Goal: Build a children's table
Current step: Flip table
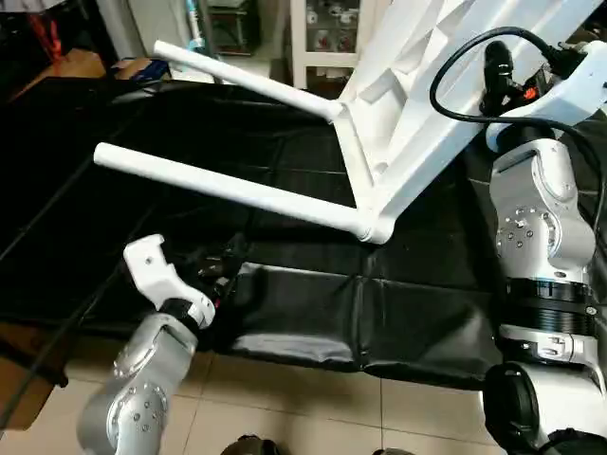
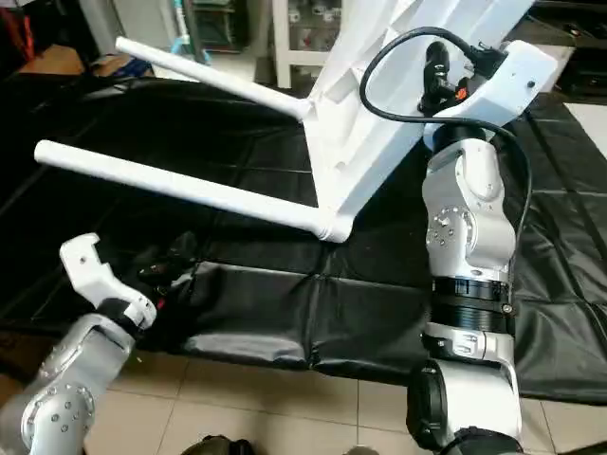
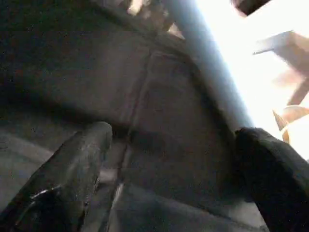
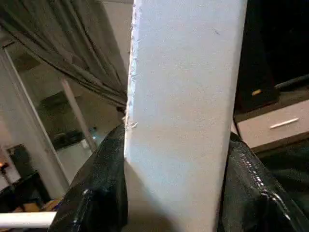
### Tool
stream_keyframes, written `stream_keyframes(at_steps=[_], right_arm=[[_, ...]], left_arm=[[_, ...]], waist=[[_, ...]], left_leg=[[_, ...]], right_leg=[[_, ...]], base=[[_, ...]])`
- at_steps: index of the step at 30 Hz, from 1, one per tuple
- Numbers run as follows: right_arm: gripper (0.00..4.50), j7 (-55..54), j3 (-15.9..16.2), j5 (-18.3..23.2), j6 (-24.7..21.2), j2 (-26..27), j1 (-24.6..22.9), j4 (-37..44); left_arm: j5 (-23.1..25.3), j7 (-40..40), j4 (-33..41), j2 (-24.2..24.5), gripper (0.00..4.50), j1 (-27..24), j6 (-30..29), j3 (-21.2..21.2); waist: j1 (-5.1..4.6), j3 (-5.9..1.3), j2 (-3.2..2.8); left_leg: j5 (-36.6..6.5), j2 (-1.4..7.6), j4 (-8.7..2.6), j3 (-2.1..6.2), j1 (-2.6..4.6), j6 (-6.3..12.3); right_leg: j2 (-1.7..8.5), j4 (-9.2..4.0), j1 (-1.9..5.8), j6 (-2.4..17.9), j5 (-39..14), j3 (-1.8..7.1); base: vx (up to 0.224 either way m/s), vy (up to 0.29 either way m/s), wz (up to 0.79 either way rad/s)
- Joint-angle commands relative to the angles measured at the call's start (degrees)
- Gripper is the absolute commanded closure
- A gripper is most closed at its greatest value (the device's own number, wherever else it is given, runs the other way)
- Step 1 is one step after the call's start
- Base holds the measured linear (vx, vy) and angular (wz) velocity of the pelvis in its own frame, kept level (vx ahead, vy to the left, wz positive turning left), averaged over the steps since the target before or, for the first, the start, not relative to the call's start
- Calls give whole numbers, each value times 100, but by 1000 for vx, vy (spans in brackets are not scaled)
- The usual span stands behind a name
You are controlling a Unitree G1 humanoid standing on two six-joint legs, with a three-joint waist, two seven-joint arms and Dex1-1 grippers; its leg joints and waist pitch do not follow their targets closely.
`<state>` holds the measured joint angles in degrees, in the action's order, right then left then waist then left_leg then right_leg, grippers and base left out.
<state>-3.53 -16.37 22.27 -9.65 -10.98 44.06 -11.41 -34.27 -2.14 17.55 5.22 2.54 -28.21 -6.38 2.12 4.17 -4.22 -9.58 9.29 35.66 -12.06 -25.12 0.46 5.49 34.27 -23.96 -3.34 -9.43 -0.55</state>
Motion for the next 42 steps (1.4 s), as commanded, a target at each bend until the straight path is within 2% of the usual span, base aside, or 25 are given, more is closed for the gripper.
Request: stream_keyframes(at_steps=[1,4,6,8,10,12,15,17,19,21,24,27,32,33,34,36,42], right_arm=[[255,81,69,-232,348,-161,284,297],[256,92,101,-291,323,-192,283,256],[256,164,245,-428,201,-296,272,258],[256,234,326,-505,150,-344,290,251],[256,265,358,-531,104,-369,298,243],[256,370,499,-602,-167,-478,292,218],[256,456,620,-689,-334,-570,305,194],[256,472,672,-747,-364,-613,312,194],[257,509,797,-878,-419,-697,335,194],[257,563,946,-1023,-462,-770,330,214],[257,578,1031,-1111,-527,-792,300,249],[257,544,1080,-1149,-691,-765,233,331],[257,501,1116,-1189,-906,-693,86,473],[222,489,1120,-1182,-953,-675,40,517],[222,469,1115,-1191,-1005,-655,1,562],[185,449,1101,-1193,-1060,-630,-29,601],[141,522,1062,-1090,-1111,-576,-118,645]], left_arm=[[234,-101,219,148,0,94,54,155],[457,-122,276,329,0,144,39,337],[757,-105,325,522,0,172,20,524],[860,-106,356,524,0,214,24,553],[882,-113,372,507,0,235,21,549],[1055,-155,411,636,0,252,-2,660],[1093,-147,446,668,0,281,1,691],[1138,-160,462,705,0,299,-3,717],[1261,-193,497,794,0,368,-15,794],[1346,-237,523,831,0,436,-43,851],[1437,-273,536,867,0,474,-67,911],[1453,-310,546,867,0,491,-84,961],[1537,-353,518,921,0,539,-83,1026],[1605,-397,516,953,0,568,-94,1056],[1707,-450,526,1016,0,601,-98,1108],[1826,-510,545,1110,0,648,-94,1176],[2090,-708,593,1397,0,877,-31,1333]], waist=[[-31,-461,150],[-45,-467,153],[-46,-473,146],[-45,-465,152],[-46,-464,150],[-46,-461,153],[-51,-448,155],[-56,-445,153],[-54,-449,182],[-54,-441,159],[-51,-430,183],[-51,-436,186],[-51,-444,188],[-48,-447,179],[-45,-449,170],[-47,-447,161],[-64,-439,153]], left_leg=[[-997,247,-442,162,305,-37],[-914,238,-425,157,300,44],[-853,237,-416,158,301,91],[-846,245,-417,155,308,109],[-881,245,-420,157,312,75],[-910,246,-424,160,312,61],[-1033,247,-429,157,316,38],[-1166,247,-440,161,328,-45],[-1231,250,-447,164,334,-85],[-1343,257,-465,173,352,-168],[-1579,257,-480,175,365,-286],[-1571,251,-484,182,354,-323],[-1462,246,-474,181,340,-279],[-1438,246,-473,183,337,-269],[-1423,244,-470,183,342,-268],[-1413,245,-475,189,337,-278],[-1555,243,-486,193,347,-358]], right_leg=[[88,-341,134,610,-1001,29],[89,-332,142,682,-899,29],[86,-324,146,702,-849,28],[86,-325,146,747,-839,29],[86,-320,150,799,-857,27],[81,-321,150,822,-870,24],[96,-334,148,836,-994,32],[86,-344,135,815,-1109,30],[86,-352,133,778,-1166,33],[75,-354,111,762,-1220,31],[81,-367,103,730,-1330,39],[85,-357,111,707,-1293,43],[85,-345,120,729,-1137,44],[86,-343,120,730,-1118,44],[83,-341,119,731,-1097,43],[83,-333,123,735,-1075,40],[87,-333,118,780,-1119,39]], base=[[0,0,0],[0,0,0],[0,0,0],[0,0,0],[0,0,0],[0,0,0],[0,0,0],[0,0,0],[0,0,0],[0,0,0],[0,0,0],[0,0,0],[0,0,0],[0,0,0],[0,0,0],[0,0,0],[0,0,0]])
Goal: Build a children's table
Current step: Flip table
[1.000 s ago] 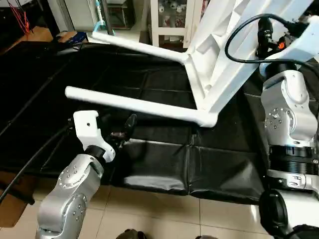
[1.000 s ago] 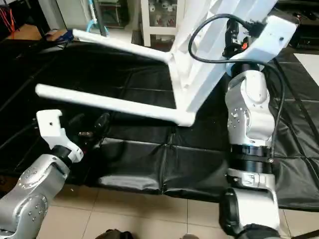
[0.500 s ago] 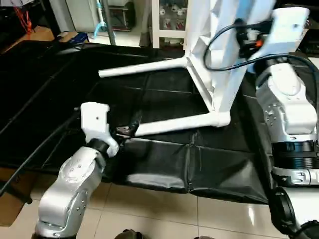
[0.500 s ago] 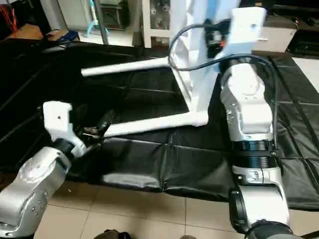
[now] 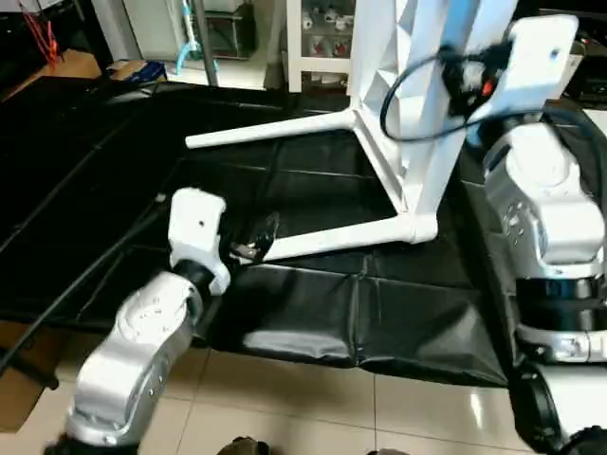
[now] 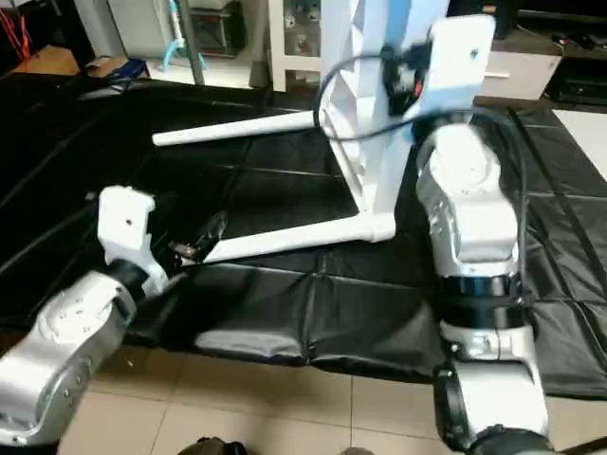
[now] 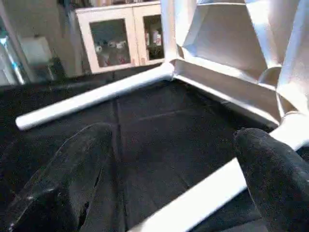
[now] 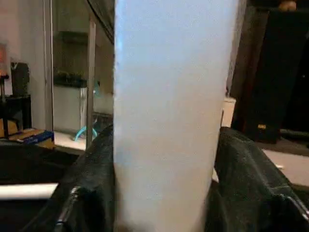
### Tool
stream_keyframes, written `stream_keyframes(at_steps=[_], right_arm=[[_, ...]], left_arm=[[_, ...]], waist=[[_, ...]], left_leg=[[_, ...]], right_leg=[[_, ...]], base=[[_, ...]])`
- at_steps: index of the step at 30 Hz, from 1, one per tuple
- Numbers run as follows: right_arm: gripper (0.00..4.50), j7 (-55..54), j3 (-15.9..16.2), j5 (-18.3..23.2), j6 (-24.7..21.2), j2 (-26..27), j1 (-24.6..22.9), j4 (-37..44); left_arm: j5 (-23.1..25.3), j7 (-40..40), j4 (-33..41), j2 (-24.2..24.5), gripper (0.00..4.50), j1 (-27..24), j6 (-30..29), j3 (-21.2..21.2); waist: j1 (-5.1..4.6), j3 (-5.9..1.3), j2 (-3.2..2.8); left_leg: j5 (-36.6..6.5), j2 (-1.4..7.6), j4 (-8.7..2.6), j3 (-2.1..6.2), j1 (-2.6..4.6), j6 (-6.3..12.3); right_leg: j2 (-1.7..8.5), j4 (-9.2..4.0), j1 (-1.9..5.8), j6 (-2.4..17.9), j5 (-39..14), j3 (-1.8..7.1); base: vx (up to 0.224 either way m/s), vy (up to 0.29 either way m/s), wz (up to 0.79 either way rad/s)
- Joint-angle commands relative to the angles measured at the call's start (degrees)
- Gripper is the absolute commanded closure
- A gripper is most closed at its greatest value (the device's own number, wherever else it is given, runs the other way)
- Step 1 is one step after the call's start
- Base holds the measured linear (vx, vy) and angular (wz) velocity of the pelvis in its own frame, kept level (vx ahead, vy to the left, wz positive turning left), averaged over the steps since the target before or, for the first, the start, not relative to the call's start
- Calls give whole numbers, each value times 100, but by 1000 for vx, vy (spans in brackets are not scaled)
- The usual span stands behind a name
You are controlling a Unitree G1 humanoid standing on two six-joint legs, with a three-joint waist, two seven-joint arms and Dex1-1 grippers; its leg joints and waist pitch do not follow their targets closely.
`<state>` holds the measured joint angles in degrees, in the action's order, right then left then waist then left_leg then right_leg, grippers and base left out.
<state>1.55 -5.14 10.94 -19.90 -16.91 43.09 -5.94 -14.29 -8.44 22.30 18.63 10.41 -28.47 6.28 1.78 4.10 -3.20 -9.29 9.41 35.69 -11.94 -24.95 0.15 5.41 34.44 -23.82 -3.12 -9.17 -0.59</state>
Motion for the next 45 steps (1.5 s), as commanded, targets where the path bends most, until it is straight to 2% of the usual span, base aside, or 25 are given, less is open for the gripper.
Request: stream_keyframes(at_steps=[1,3,8,15,17,18,19,20,21,22,24,27,28,29,30,32,33,34,37,39,44,45], right_arm=[[132,35,-49,56,-81,36,-63,116],[118,44,-42,61,-78,44,-83,123],[68,123,-114,270,-319,227,-297,324],[13,276,57,369,-644,326,-1020,789],[5,248,106,349,-798,367,-1338,1014],[5,239,128,328,-856,381,-1504,1124],[5,237,137,319,-875,387,-1576,1168],[5,237,137,319,-875,387,-1576,1168],[5,225,148,303,-907,403,-1714,1249],[5,225,148,303,-907,403,-1714,1249],[5,207,158,237,-922,406,-1820,1272],[5,204,163,151,-855,390,-1870,1222],[5,248,170,97,-710,371,-1888,1115],[5,357,205,-16,-312,343,-1870,762],[5,357,205,-16,-312,343,-1870,762],[5,542,273,-41,-11,341,-1817,512],[5,712,353,-57,230,355,-1745,286],[5,772,394,-89,339,359,-1705,164],[5,820,446,-238,718,407,-1479,-496],[5,821,459,-335,964,435,-1302,-1007],[5,826,401,-404,1469,546,-870,-2153],[5,824,392,-401,1510,559,-836,-2231]], left_arm=[[122,-95,124,73,0,103,3,90],[133,-100,126,79,0,106,5,102],[327,-193,104,124,0,119,75,237],[473,-264,34,134,0,124,97,283],[533,-336,-1,180,0,77,93,330],[565,-369,-7,197,0,50,96,356],[577,-381,-7,201,0,41,99,364],[577,-381,-7,201,0,41,99,364],[580,-403,3,198,0,46,99,384],[580,-403,3,198,0,46,99,384],[594,-442,-1,190,0,68,110,394],[622,-476,-5,183,0,75,118,387],[631,-486,-6,177,0,78,119,380],[657,-517,-12,172,0,85,125,366],[657,-517,-12,172,0,85,125,366],[671,-538,-13,173,0,82,133,359],[676,-565,-7,184,0,76,139,368],[677,-587,0,189,0,70,140,378],[701,-682,63,230,0,29,114,457],[722,-703,100,230,0,8,96,467],[741,-720,153,227,0,-5,70,434],[742,-724,160,227,0,-8,69,431]], waist=[[-24,-430,35],[-32,-431,46],[-31,-420,30],[-21,-402,15],[-12,-397,-17],[-28,-394,-2],[-25,-394,-13],[-38,-396,-4],[-39,-387,-28],[-47,-377,-13],[-54,-355,-44],[-73,-335,-29],[-79,-333,-31],[-81,-328,-58],[-92,-323,-46],[-95,-324,-41],[-105,-326,-73],[-127,-323,-49],[-180,-321,-44],[-203,-310,-54],[-234,-320,-58],[-242,-328,-33]], left_leg=[[-1636,235,-492,185,340,-353],[-1671,233,-494,189,329,-380],[-1777,240,-507,190,339,-393],[-1923,242,-537,206,340,-490],[-2014,242,-551,218,343,-514],[-2032,240,-554,220,330,-521],[-2094,242,-563,228,333,-547],[-2155,240,-561,231,335,-566],[-2182,238,-567,240,333,-578],[-2274,239,-575,240,332,-591],[-2460,237,-581,248,351,-629],[-2711,229,-596,267,353,-684],[-2745,228,-598,274,351,-694],[-2889,230,-599,279,376,-721],[-2923,226,-595,286,369,-723],[-2986,223,-597,294,368,-694],[-3043,222,-597,300,370,-689],[-3066,218,-599,313,346,-664],[-3182,215,-582,315,359,-602],[-3228,215,-592,326,338,-597],[-3383,214,-574,320,379,-572],[-3336,211,-568,318,371,-543]], right_leg=[[92,-350,98,757,-1177,42],[101,-343,112,775,-1174,43],[94,-357,85,748,-1253,46],[91,-375,80,719,-1346,46],[97,-383,74,671,-1442,52],[95,-388,79,665,-1461,51],[99,-393,78,647,-1522,48],[105,-393,75,645,-1575,48],[105,-391,75,646,-1594,46],[102,-405,67,628,-1684,44],[102,-425,42,594,-1858,44],[111,-462,41,517,-2168,37],[113,-462,42,507,-2219,36],[117,-488,11,495,-2308,35],[119,-491,18,503,-2331,30],[122,-493,28,516,-2380,29],[122,-500,26,541,-2362,23],[124,-494,45,592,-2332,13],[133,-507,24,705,-2450,8],[136,-501,45,741,-2497,-6],[137,-520,12,820,-2554,-11],[136,-508,26,872,-2491,-13]], base=[[0,0,0],[0,0,0],[0,0,0],[0,0,0],[0,0,0],[0,0,0],[0,0,0],[0,0,0],[0,0,0],[0,0,0],[0,0,0],[0,0,0],[0,0,0],[0,0,0],[0,0,0],[0,0,0],[0,0,0],[0,0,0],[0,0,0],[0,0,0],[0,0,0],[0,0,0]])
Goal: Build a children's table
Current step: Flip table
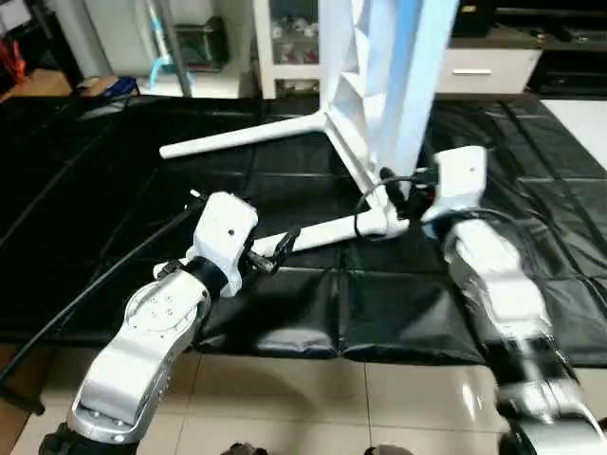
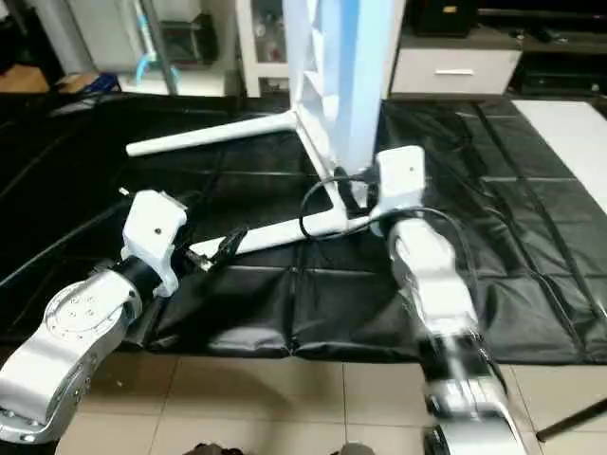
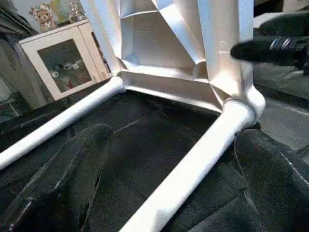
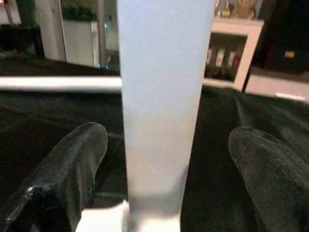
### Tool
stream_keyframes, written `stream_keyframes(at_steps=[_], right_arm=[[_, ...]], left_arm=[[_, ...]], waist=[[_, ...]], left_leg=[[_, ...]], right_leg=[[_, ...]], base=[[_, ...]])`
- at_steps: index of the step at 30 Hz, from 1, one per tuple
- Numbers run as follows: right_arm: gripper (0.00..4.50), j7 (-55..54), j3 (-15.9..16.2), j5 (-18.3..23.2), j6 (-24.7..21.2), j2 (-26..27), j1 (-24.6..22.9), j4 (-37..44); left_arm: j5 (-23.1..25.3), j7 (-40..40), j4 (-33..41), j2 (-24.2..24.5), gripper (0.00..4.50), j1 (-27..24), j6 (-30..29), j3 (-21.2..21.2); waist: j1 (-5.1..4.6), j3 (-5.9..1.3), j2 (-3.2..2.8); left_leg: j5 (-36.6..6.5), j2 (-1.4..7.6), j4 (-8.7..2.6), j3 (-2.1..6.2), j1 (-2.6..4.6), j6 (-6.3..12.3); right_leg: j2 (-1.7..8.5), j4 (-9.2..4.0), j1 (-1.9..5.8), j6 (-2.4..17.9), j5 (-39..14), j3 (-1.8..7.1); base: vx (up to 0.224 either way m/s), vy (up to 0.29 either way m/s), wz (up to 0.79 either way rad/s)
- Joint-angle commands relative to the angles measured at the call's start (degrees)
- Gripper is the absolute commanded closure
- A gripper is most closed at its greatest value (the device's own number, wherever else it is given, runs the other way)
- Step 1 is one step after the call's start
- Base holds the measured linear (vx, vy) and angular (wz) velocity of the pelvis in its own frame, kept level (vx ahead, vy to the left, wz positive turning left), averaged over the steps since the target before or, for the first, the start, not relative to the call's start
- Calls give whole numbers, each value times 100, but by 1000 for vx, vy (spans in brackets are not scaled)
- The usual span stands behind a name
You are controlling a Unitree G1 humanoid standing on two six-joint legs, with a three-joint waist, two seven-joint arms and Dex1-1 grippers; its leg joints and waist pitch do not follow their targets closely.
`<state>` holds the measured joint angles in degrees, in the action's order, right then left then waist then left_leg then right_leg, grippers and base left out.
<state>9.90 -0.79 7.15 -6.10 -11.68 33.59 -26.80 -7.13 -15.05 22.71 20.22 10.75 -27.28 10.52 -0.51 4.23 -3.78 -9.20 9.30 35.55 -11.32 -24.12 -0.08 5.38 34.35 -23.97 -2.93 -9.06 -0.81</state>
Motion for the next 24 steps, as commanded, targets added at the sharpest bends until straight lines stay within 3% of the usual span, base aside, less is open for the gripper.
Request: stream_keyframes(at_steps=[1,9,14,19,24], right_arm=[[5,-9,-59,-18,253,66,215,-360],[5,253,-170,6,1046,146,727,-1497],[5,280,-186,-81,1319,109,999,-2056],[5,305,-272,-64,1533,91,1253,-2563],[49,576,-396,30,1675,106,1553,-3250]], left_arm=[[32,-70,134,67,0,-50,-54,-3],[86,-76,202,60,0,-81,-110,-16],[108,-88,242,74,0,-103,-152,-43],[135,-98,290,70,0,-114,-196,-67],[156,-120,397,108,0,-180,-281,-84]], waist=[[-7,-337,16],[-15,-342,7],[-12,-331,9],[-7,-301,3],[-5,-284,11]], left_leg=[[-3336,227,-559,251,287,-509],[-3378,245,-562,238,305,-453],[-3357,244,-573,236,277,-418],[-3464,247,-577,236,289,-409],[-3529,255,-583,244,281,-385]], right_leg=[[139,-507,39,858,-2493,13],[130,-495,21,961,-2370,8],[141,-474,42,1044,-2300,5],[141,-496,9,1009,-2435,9],[154,-486,11,1063,-2430,9]], base=[[0,0,0],[0,0,0],[0,0,0],[0,0,0],[0,0,0]])
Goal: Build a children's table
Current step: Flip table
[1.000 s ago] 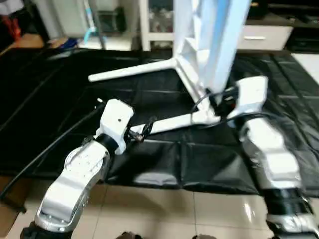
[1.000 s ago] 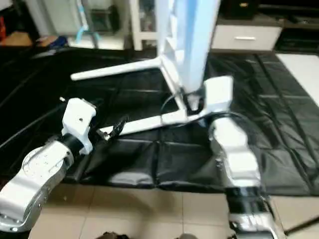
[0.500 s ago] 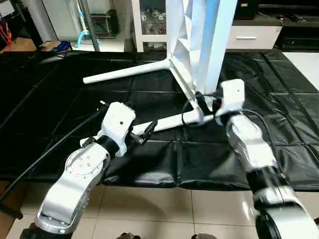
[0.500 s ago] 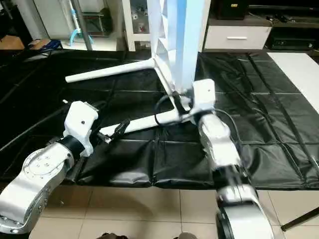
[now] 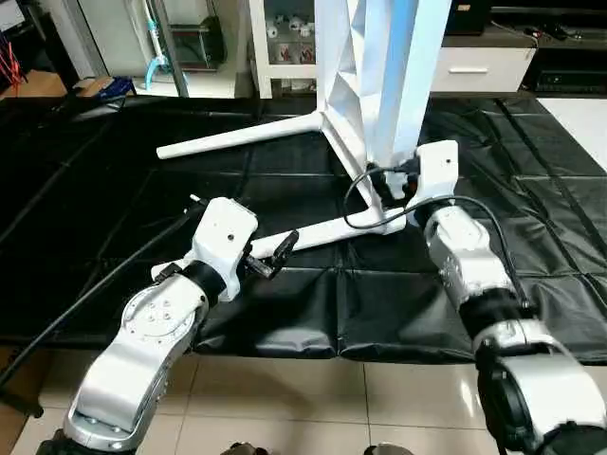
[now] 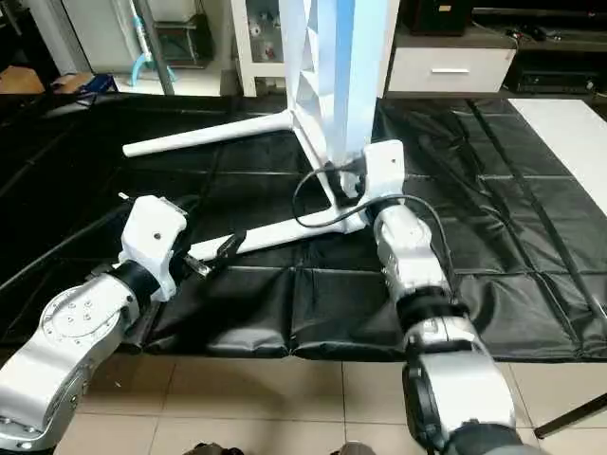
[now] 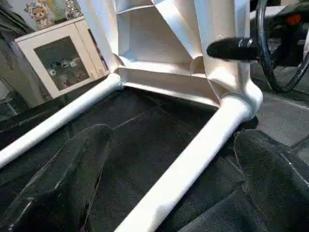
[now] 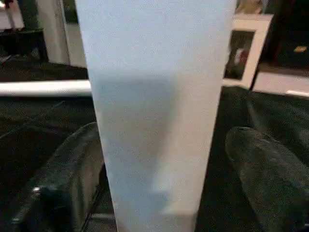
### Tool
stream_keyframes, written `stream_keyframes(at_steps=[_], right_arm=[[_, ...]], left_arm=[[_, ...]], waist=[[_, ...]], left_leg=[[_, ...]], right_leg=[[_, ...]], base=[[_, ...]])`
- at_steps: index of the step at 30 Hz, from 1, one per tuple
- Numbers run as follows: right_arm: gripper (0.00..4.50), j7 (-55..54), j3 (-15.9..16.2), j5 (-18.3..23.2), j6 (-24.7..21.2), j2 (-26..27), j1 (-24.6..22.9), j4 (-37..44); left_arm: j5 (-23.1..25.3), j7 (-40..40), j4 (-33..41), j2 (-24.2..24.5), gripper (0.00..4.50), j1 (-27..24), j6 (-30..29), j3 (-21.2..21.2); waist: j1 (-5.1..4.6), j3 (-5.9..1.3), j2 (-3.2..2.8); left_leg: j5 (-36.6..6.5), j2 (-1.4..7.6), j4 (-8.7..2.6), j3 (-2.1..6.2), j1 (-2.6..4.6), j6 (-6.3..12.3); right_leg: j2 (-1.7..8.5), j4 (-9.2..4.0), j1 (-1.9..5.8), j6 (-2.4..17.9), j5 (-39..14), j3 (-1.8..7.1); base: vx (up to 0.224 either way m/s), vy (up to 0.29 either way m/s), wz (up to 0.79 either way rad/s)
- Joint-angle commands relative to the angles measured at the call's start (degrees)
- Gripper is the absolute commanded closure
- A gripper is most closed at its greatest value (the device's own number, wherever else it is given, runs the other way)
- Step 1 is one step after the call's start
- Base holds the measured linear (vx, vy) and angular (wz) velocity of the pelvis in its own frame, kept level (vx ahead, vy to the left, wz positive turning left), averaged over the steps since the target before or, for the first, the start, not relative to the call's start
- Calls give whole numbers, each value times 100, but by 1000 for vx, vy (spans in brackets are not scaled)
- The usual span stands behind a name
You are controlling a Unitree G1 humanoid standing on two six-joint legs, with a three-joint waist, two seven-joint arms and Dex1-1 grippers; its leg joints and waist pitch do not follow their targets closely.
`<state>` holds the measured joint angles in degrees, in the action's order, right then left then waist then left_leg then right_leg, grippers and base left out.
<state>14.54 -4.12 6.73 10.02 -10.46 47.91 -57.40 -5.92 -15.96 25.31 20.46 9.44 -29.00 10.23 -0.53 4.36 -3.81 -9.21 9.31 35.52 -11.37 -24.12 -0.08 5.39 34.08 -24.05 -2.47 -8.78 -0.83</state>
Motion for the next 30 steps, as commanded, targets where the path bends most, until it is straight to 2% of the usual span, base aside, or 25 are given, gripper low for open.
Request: stream_keyframes(at_steps=[1,2,4,5,8,10,11,16,24,25,26,30], right_arm=[[60,114,-65,74,61,-15,124,-197],[82,133,-90,89,64,-7,177,-306],[87,130,-76,53,81,-8,222,-400],[91,131,-75,46,87,-7,230,-420],[127,151,-100,-44,159,1,337,-696],[133,143,-100,-70,177,-6,376,-781],[152,123,-93,-82,179,-16,406,-828],[191,57,-67,-121,154,-49,451,-870],[261,-130,31,-343,193,-181,561,-953],[261,-169,54,-390,207,-210,570,-937],[272,-202,75,-431,219,-238,575,-915],[281,-318,123,-578,248,-351,582,-819]], left_arm=[[37,-30,140,85,0,-51,-111,-56],[44,-39,164,104,0,-69,-132,-63],[46,-41,200,113,0,-83,-161,-84],[46,-41,207,114,0,-86,-166,-87],[60,-52,255,108,0,-93,-212,-125],[58,-54,271,112,0,-92,-226,-133],[58,-53,278,122,0,-89,-231,-137],[72,-47,275,130,0,-54,-237,-149],[152,16,231,119,0,60,-232,-185],[182,54,226,115,0,88,-216,-201],[203,91,219,105,0,121,-203,-225],[264,143,207,117,0,276,-200,-324]], waist=[[-2,-284,6],[-1,-279,13],[2,-277,21],[16,-270,6],[18,-262,17],[23,-253,8],[28,-251,15],[43,-254,7],[79,-262,25],[66,-270,69],[81,-275,48],[91,-307,57]], left_leg=[[-3528,255,-589,246,267,-378],[-3540,258,-591,248,272,-380],[-3530,257,-589,243,275,-380],[-3490,261,-590,232,289,-377],[-3452,266,-598,232,273,-380],[-3481,270,-605,234,275,-382],[-3488,271,-605,230,275,-387],[-3369,270,-607,224,263,-358],[-3063,271,-610,190,253,-296],[-2997,268,-602,180,237,-261],[-2947,271,-603,181,241,-243],[-2571,270,-578,158,212,-120]], right_leg=[[150,-462,18,1022,-2471,9],[148,-458,12,1030,-2478,11],[148,-458,10,1040,-2478,13],[149,-465,-7,1061,-2451,22],[148,-444,4,1122,-2341,24],[148,-446,2,1123,-2347,24],[152,-449,-1,1113,-2360,28],[155,-438,10,1124,-2292,35],[148,-436,29,1160,-2120,45],[147,-437,38,1169,-2062,48],[154,-433,37,1172,-2061,50],[147,-404,60,1263,-1695,54]], base=[[0,0,0],[0,0,0],[0,0,0],[0,0,0],[0,0,0],[0,0,0],[0,0,0],[0,0,0],[0,0,0],[0,0,0],[0,0,0],[0,0,0]])
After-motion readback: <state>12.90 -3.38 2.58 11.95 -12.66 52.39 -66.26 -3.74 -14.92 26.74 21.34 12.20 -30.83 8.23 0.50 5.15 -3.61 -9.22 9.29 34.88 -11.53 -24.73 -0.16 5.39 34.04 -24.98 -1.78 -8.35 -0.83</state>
